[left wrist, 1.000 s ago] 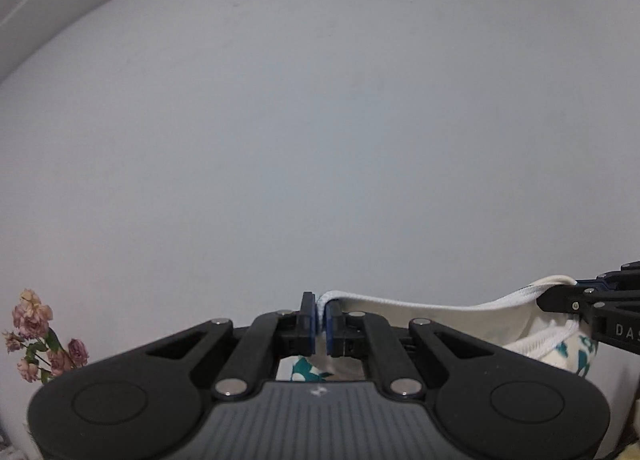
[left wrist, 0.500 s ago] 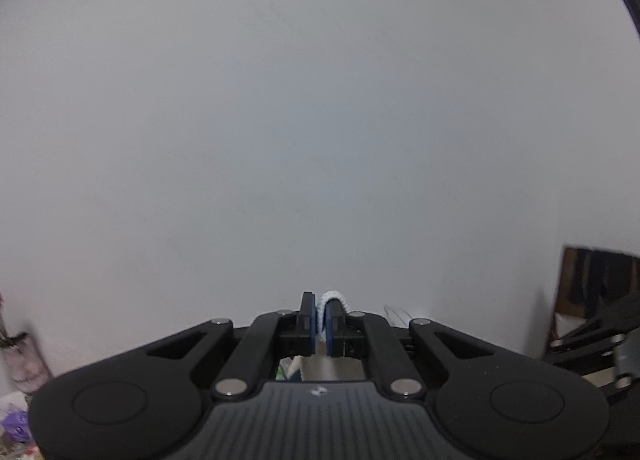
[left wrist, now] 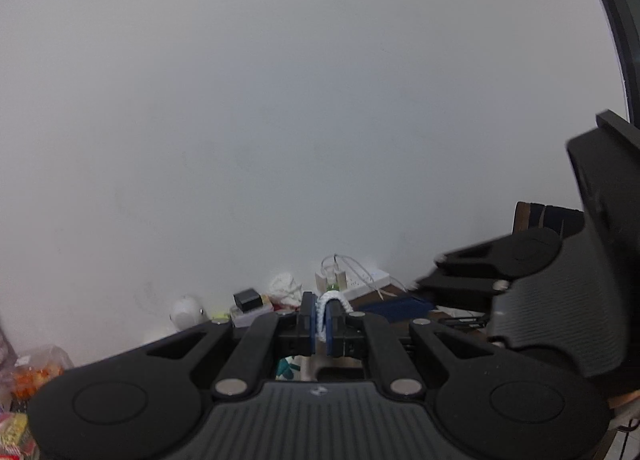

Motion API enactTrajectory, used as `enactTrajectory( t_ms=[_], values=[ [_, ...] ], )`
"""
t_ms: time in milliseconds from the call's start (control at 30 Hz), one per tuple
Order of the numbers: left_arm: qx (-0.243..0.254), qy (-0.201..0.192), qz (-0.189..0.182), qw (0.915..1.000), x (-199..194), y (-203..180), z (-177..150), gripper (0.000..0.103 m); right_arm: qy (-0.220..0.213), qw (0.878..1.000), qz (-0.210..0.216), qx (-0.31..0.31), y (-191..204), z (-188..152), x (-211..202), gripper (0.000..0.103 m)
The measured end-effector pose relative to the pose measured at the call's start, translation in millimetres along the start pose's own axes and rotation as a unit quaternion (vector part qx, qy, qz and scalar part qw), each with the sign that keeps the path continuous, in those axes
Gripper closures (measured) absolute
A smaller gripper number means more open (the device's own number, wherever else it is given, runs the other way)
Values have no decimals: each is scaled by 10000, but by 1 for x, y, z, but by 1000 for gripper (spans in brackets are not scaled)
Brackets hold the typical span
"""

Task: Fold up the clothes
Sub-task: 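Lift the dress high with both grippers and shake it out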

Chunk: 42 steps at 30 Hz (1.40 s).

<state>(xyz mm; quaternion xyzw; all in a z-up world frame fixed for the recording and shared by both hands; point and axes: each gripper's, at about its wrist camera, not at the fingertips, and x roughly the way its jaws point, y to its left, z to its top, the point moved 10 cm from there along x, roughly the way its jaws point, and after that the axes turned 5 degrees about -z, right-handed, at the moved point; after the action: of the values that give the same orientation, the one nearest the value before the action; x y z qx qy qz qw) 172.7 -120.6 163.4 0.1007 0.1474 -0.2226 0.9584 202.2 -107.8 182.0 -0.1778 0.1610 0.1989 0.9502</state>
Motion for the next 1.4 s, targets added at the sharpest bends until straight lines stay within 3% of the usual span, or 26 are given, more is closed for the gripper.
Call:
enactTrajectory(
  t_ms=[133, 233, 433, 567, 633, 933, 1067, 1200, 1333, 1400],
  values=[
    [-129, 159, 55, 9998, 2, 3, -20, 99, 196, 9993, -207, -261, 9, -3, 18, 57],
    [-209, 259, 28, 9994, 9, 10, -20, 99, 296, 9988, -171, -344, 16, -11, 28, 67],
    [-224, 338, 171, 9990, 16, 32, -38, 99, 342, 9983, -51, -472, 28, -20, 34, 66],
    [-218, 345, 162, 9990, 26, 34, -42, 99, 213, 9974, -250, -647, 28, -25, 27, 66],
    [-166, 342, 98, 9992, 30, 30, -42, 99, 164, 9969, -334, -692, 28, -23, 28, 66],
    [-195, 311, -312, 9988, 43, 26, -54, 99, 88, 9986, 116, -509, 32, -24, 37, 67],
    [-91, 326, -399, 9986, 43, 25, -58, 99, 53, 9982, 125, -576, 32, -24, 41, 68],
    [-2, 314, -397, 9987, 40, 28, -61, 99, 79, 9973, 412, -600, 40, -27, 44, 95],
    [-387, 221, -304, 9985, 38, 43, -65, 96, 118, 9981, 500, -333, 39, -23, 49, 99],
    [-642, 131, -228, 9976, 36, 51, -68, 83, 140, 9990, 417, -29, 31, -20, 54, 99]
  ],
)
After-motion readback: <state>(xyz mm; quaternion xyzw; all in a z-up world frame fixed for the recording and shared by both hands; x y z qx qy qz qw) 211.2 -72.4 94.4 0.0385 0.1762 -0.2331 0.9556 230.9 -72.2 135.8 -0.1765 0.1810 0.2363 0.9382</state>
